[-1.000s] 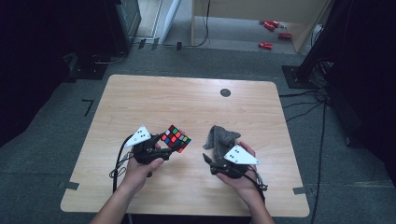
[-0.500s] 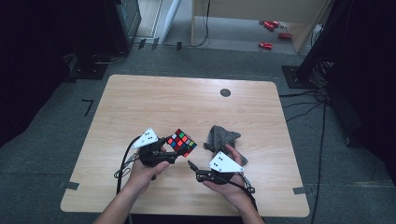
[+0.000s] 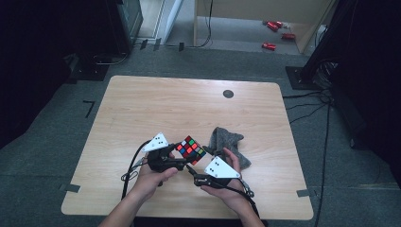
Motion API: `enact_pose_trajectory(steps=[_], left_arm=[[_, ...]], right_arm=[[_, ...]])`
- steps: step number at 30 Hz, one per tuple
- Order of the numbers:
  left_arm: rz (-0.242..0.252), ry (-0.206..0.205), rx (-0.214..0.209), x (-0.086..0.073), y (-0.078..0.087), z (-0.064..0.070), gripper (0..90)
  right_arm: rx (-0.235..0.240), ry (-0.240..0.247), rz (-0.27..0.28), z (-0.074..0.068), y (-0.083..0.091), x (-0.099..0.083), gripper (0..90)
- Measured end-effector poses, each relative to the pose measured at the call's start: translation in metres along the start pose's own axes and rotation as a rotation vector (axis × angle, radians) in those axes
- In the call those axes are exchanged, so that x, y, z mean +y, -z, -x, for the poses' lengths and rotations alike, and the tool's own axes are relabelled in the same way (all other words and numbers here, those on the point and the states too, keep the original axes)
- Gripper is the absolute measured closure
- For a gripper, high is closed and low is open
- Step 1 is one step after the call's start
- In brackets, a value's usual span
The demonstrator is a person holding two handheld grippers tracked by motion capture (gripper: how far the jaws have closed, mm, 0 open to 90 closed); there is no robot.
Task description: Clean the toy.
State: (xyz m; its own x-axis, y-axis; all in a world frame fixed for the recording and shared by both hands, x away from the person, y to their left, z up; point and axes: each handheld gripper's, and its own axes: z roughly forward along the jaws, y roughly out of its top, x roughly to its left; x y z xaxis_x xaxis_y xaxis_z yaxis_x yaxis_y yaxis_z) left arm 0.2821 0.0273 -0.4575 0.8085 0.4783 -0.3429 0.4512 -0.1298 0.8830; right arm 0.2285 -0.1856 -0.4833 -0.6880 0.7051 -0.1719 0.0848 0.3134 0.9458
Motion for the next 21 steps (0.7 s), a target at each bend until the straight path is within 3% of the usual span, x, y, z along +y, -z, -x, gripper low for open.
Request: enact_pose_trajectory(steps=[4, 17, 21], left_arm=[[-0.010, 0.003, -0.004, -0.0006, -0.0013, 0.0007, 34.6], [-0.017, 0.038, -0.028, -0.0004, -0.0015, -0.0033, 34.1], [0.011, 0.030, -0.041, 0.0007, 0.0015, -0.0050, 33.3]], right_arm=[[-0.034, 0.022, 0.014, -0.0011, 0.0003, 0.0001, 29.7], [-0.054, 0.069, 0.014, -0.0036, 0.0019, -0.0003, 33.5], [-0.045, 0.074, 0.013, -0.0022, 0.0025, -0.0007, 33.6]])
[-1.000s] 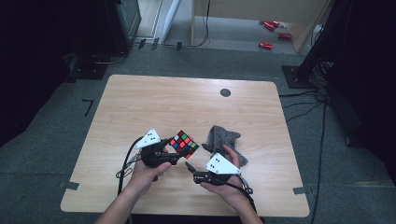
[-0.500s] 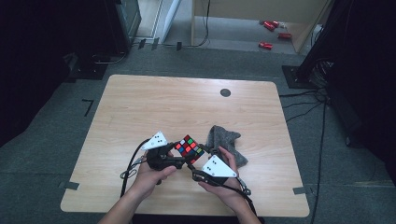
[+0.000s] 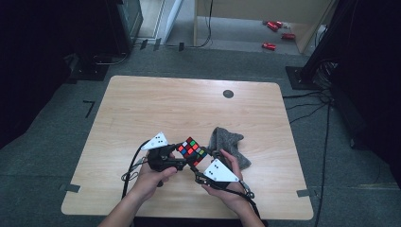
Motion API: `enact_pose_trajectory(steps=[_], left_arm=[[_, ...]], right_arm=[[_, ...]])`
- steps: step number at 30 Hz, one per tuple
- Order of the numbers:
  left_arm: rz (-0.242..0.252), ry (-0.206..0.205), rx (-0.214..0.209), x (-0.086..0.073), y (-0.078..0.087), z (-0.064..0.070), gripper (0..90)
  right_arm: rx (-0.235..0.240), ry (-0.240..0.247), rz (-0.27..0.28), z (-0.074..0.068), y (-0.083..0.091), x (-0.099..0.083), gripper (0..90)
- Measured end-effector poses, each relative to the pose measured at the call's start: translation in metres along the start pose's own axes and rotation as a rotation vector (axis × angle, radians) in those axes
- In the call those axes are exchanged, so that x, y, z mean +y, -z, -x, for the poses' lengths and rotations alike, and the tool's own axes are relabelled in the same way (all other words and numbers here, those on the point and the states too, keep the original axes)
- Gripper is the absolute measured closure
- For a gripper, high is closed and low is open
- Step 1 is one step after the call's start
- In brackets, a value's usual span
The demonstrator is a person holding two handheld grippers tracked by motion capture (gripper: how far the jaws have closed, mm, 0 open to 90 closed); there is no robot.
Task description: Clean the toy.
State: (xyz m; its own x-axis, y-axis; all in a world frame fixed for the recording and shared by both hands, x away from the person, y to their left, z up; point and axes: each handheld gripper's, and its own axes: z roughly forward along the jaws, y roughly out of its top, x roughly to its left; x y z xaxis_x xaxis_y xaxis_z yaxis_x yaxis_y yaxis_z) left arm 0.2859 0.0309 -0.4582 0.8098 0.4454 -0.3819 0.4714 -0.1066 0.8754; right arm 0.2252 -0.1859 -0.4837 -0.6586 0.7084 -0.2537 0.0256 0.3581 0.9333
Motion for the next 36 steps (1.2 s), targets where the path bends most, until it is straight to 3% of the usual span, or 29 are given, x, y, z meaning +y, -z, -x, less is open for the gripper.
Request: enact_pose_trajectory(steps=[8, 10, 16, 21, 31, 36], left_arm=[[0.108, -0.011, 0.021, 0.008, 0.019, -0.011, 26.8], [0.114, -0.013, 0.030, 0.008, 0.022, -0.014, 24.9], [0.100, -0.035, 0.061, 0.005, 0.021, -0.017, 20.9], [0.082, -0.106, 0.106, 0.002, 0.020, -0.017, 19.5], [0.021, -0.176, 0.174, -0.009, 0.009, -0.018, 18.8], [-0.001, -0.215, 0.185, -0.016, 0.002, -0.014, 18.7]], right_arm=[[-0.028, -0.012, -0.042, 0.008, 0.002, -0.005, 34.3], [-0.032, -0.030, -0.042, 0.012, 0.002, -0.007, 34.3], [-0.047, -0.042, -0.043, 0.018, 0.004, -0.008, 34.3], [-0.067, -0.065, -0.052, 0.024, 0.007, -0.008, 34.4], [-0.099, -0.115, -0.049, 0.033, 0.013, -0.003, 34.4], [-0.105, -0.132, -0.045, 0.034, 0.014, 0.000, 34.4]])
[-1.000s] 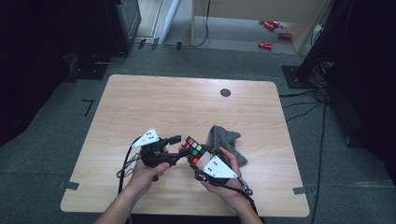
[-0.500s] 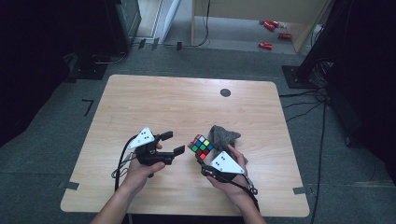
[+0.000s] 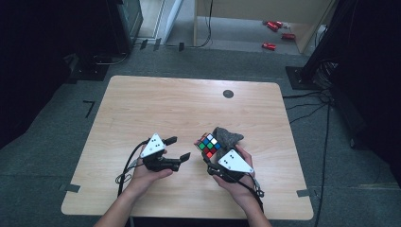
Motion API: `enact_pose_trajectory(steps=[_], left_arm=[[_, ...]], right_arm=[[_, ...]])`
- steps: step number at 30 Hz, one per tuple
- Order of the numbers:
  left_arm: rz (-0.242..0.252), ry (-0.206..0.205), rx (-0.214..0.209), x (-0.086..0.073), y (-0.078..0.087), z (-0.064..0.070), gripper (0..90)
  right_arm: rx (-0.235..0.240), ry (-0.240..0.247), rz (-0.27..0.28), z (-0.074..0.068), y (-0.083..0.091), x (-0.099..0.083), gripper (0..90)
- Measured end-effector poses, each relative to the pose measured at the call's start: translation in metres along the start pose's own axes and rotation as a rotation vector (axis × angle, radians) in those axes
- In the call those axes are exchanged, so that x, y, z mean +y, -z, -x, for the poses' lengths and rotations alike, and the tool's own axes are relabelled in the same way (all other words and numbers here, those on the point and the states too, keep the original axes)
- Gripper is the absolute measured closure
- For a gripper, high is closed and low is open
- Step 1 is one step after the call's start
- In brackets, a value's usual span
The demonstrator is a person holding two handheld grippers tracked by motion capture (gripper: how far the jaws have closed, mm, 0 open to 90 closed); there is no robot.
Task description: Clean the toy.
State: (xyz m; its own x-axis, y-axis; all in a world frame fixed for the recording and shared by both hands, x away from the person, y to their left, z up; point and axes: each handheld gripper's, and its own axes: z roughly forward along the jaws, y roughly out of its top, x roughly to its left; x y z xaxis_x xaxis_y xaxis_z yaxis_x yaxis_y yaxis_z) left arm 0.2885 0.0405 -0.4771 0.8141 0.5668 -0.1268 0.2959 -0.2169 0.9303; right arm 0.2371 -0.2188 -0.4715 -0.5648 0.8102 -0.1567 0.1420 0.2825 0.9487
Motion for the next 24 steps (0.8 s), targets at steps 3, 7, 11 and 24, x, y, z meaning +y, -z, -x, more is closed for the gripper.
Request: enact_pose_trajectory(steps=[3, 7, 11, 24], left_arm=[[-0.013, -0.028, 0.000, -0.004, -0.004, 0.006, 18.7], [-0.028, -0.070, -0.010, -0.009, -0.011, 0.014, 18.7], [-0.040, -0.096, -0.017, -0.011, -0.016, 0.019, 18.7], [-0.003, -0.145, -0.004, -0.015, -0.017, 0.024, 19.2]], right_arm=[[0.002, 0.001, 0.008, 0.000, 0.002, 0.003, 34.4], [0.004, -0.008, 0.015, 0.001, 0.004, 0.006, 34.4], [0.002, -0.015, 0.010, 0.000, 0.004, 0.009, 34.4], [0.015, -0.047, -0.030, -0.013, -0.002, 0.011, 34.4]])
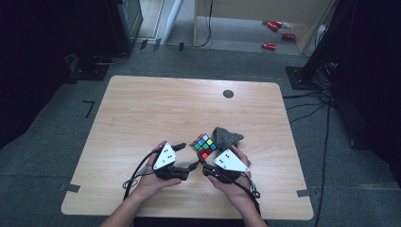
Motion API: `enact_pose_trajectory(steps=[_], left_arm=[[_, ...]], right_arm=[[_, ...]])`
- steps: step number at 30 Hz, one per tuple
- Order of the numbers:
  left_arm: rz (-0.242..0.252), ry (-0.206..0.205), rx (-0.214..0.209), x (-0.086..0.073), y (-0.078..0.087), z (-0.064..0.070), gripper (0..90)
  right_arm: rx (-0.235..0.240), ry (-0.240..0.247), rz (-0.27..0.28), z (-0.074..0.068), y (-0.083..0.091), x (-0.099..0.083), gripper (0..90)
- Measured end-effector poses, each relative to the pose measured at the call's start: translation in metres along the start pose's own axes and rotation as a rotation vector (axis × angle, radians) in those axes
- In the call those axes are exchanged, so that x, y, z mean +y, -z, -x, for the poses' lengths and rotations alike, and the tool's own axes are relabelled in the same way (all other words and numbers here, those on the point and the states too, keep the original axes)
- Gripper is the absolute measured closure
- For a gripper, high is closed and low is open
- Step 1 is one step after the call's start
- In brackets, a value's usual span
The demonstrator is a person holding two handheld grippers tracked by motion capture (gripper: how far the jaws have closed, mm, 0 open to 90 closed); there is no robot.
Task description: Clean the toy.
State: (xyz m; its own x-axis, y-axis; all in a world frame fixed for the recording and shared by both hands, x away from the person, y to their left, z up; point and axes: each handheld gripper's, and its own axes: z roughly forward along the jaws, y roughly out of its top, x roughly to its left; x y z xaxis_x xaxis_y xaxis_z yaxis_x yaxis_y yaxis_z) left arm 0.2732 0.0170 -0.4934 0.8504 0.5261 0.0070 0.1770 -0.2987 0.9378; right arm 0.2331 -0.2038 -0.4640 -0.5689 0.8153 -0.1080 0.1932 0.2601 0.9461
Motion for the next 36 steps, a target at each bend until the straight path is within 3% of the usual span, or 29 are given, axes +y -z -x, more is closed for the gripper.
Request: enact_pose_trajectory(steps=[4, 9, 18, 27, 31, 36], left_arm=[[0.010, -0.035, 0.022, 0.001, 0.000, 0.003, 19.2], [-0.003, -0.136, 0.071, -0.001, -0.003, 0.011, 19.2], [0.029, -0.227, 0.128, -0.001, -0.004, 0.014, 19.6], [0.072, -0.319, 0.158, -0.004, -0.001, 0.020, 32.6], [0.068, -0.330, 0.172, -0.003, -0.002, 0.022, 34.2], [0.051, -0.276, 0.177, -0.002, 0.001, 0.014, 34.6]], right_arm=[[0.015, -0.036, -0.009, -0.003, -0.001, 0.001, 34.4], [0.042, -0.081, -0.013, -0.004, 0.001, 0.004, 34.4], [0.098, -0.145, -0.023, -0.006, 0.000, 0.006, 34.4], [0.147, -0.233, -0.048, -0.005, -0.002, 0.006, 34.2], [0.170, -0.280, -0.054, 0.001, -0.003, 0.005, 34.0], [0.157, -0.285, -0.035, 0.005, 0.000, 0.007, 24.4]])
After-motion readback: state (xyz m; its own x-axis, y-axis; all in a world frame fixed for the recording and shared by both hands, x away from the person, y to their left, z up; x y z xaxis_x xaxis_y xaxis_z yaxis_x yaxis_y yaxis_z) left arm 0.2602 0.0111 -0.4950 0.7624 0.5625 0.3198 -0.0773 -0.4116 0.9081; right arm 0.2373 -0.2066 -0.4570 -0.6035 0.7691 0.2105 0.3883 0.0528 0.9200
